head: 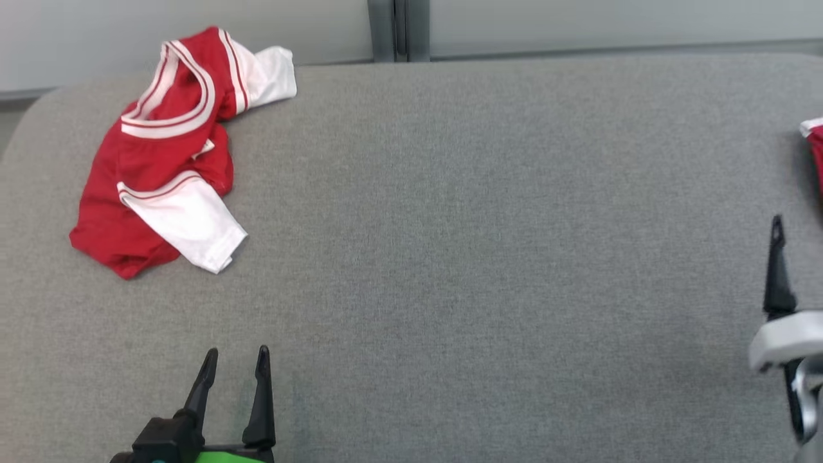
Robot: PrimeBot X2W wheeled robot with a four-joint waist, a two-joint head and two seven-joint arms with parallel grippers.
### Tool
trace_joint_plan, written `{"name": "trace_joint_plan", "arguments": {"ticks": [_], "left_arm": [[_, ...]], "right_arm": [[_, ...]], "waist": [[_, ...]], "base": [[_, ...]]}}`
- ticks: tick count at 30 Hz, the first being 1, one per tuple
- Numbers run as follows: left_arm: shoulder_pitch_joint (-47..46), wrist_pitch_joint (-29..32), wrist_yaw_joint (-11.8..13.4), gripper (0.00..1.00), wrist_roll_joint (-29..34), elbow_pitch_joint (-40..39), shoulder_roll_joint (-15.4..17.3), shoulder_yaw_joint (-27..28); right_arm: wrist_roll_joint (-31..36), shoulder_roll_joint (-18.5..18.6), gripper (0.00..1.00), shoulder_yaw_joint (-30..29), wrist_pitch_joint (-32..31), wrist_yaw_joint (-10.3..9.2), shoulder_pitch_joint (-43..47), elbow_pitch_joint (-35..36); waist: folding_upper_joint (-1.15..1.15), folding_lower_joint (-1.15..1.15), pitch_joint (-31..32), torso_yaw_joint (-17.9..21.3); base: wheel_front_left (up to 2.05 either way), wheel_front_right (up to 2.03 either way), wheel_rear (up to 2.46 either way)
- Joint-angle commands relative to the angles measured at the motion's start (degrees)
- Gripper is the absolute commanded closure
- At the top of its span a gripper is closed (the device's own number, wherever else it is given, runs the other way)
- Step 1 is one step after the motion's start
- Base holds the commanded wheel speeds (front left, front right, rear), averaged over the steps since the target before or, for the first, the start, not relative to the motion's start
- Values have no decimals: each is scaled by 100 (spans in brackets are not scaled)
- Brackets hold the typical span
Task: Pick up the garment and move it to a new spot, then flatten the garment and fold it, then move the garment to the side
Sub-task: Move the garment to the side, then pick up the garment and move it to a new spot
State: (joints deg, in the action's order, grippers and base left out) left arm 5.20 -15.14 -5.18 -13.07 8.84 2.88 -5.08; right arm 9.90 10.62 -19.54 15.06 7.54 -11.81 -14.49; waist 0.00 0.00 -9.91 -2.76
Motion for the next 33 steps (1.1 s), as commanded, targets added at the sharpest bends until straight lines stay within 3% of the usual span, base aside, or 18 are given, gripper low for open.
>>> {"name": "trace_joint_plan", "arguments": {"ticks": [1,6,9,17,26,33], "left_arm": [[157,0,31,0,54,-30,8,57],[216,1,28,0,134,-98,7,124],[238,1,56,0,103,-115,8,151],[381,1,102,0,104,-68,7,153],[354,1,71,0,137,-13,7,107],[280,1,44,0,157,39,8,75]], "right_arm": [[-88,-156,0,79,13,-10,341,230],[-157,-629,0,424,14,-9,1278,650],[-228,-728,0,611,14,-9,1586,642],[-695,-763,0,1053,15,-9,1891,612],[-800,-766,0,1087,15,-9,1867,645],[-873,-766,0,1073,15,-9,1972,657]], "waist": [[0,0,952,74],[0,0,1142,68],[0,0,1229,91],[0,0,1310,197],[0,0,1297,145],[0,0,1297,-222]], "base": [[0,0,0],[0,0,0],[0,0,0],[0,0,0],[0,0,0],[0,0,0]]}}
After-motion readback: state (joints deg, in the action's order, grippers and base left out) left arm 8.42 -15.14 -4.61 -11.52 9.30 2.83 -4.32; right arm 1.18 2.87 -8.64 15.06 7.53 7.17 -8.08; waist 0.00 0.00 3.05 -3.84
